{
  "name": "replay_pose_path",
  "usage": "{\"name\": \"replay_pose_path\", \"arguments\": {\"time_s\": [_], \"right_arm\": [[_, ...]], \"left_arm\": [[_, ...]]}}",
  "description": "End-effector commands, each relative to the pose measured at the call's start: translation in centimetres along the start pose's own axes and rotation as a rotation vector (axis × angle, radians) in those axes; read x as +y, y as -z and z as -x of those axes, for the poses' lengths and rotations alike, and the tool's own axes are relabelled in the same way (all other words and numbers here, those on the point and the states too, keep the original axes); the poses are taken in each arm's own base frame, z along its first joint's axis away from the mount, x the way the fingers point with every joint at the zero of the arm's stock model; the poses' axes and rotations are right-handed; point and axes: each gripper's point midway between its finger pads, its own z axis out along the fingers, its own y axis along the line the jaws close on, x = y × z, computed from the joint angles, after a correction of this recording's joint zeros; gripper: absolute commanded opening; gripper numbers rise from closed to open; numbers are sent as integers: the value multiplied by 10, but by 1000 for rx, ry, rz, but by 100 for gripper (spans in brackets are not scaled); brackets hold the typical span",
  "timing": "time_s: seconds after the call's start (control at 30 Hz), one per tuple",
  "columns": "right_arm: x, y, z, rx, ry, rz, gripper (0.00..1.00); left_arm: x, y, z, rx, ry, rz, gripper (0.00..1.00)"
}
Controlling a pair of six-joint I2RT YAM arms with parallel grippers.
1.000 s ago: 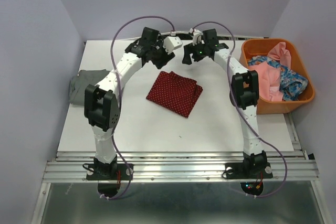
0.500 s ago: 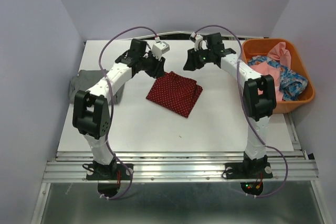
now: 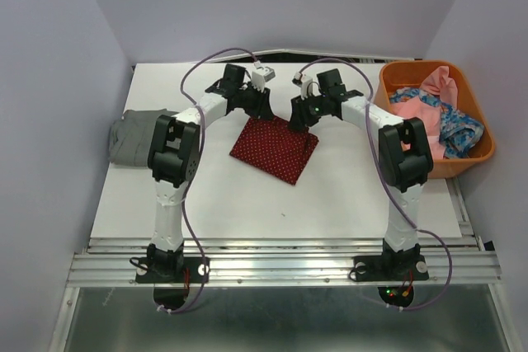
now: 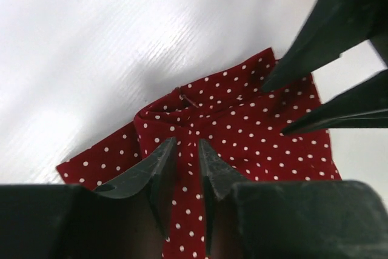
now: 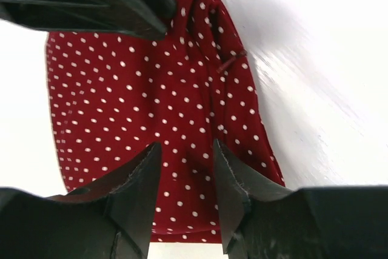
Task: Fold and stack the skirts
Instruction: Fold the skirt
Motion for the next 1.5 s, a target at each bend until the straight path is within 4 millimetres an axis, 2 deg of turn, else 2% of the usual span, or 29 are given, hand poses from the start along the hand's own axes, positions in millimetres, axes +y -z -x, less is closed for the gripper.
{"name": "replay_pose_path", "arguments": {"time_s": [0.0, 0.03, 0.17, 0.23, 0.37, 0.43, 0.5, 0.53, 0.57, 0.63, 0.67, 0.7, 0.73, 0.77, 0.8, 0.83, 0.87, 0.9, 0.93, 1.03, 1.13, 1.17, 1.2, 1.27, 1.33, 1.37, 1.4, 1.43, 1.47], "right_arm": [[-19, -3, -16, 30, 39, -68, 44], [-21, -4, -20, 40, 38, -76, 42], [-33, -5, -30, 65, 60, -125, 33], [-42, -6, -39, 89, 71, -164, 21], [-56, -9, -54, 128, 74, -220, 4], [-60, -8, -60, 142, 66, -244, 1], [-52, -5, -53, 109, 52, -223, 1], [-48, -4, -48, 87, 47, -217, 4], [-44, -2, -42, 68, 31, -207, 22], [-31, 6, -17, 1, 38, -176, 55], [-27, 9, -8, -20, 38, -168, 65], [-21, 12, 2, -46, 34, -153, 68], [-16, 20, 21, -87, 49, -151, 69], [-13, 24, 30, -108, 46, -152, 73], [-11, 27, 37, -122, 55, -153, 73], [-8, 34, 53, -152, 71, -154, 73], [-3, 34, 57, -158, 73, -155, 73], [-3, 36, 62, -163, 76, -161, 73], [2, 35, 64, -160, 81, -161, 72], [20, 25, 71, -145, 101, -145, 68], [48, 2, 67, -112, 136, -109, 65], [55, -5, 66, -102, 140, -99, 64], [68, -18, 59, -75, 147, -76, 64], [73, -39, 54, -43, 148, -58, 64], [81, -65, 41, 14, 148, -30, 63], [81, -73, 35, 35, 150, -28, 63], [80, -87, 16, 91, 148, -21, 62], [81, -86, 18, 90, 153, -20, 61], [75, -94, 3, 125, 153, -13, 60]], "left_arm": [[3, -14, 11, -29, 39, -34, 29], [10, -21, 0, -9, 69, -30, 27], [40, -27, -9, -7, 151, 35, 24], [53, -23, -12, -16, 213, 44, 23], [50, -15, -12, -46, 257, -34, 27], [44, -12, -11, -61, 267, -80, 32], [38, -4, -4, -87, 252, -111, 40], [37, -1, -3, -93, 245, -123, 42], [30, 7, 6, -110, 225, -141, 46], [29, 17, 12, -128, 196, -134, 51], [22, 31, 28, -157, 156, -122, 55], [28, 38, 28, -159, 146, -70, 57], [23, 55, 44, -190, 90, -34, 60], [33, 64, 48, -199, 55, 46, 66], [35, 73, 42, -182, 48, 83, 68], [34, 95, 52, -202, 19, 132, 71], [44, 104, 41, -187, 0, 205, 87], [46, 117, 46, -207, -26, 246, 96], [51, 131, 48, -223, -45, 296, 98], [47, 188, 76, -340, -137, 488, 98], [56, 222, 85, -417, -89, 647, 98], [69, 235, 82, -427, -27, 745, 98], [70, 241, 86, -436, -2, 756, 98], [64, 228, 70, -348, 0, 648, 98], [68, 232, 62, -316, 68, 614, 98], [62, 229, 61, -319, 85, 545, 98], [68, 234, 56, -335, 115, 541, 98], [68, 236, 55, -348, 135, 535, 98], [65, 239, 56, -370, 163, 533, 96]]}}
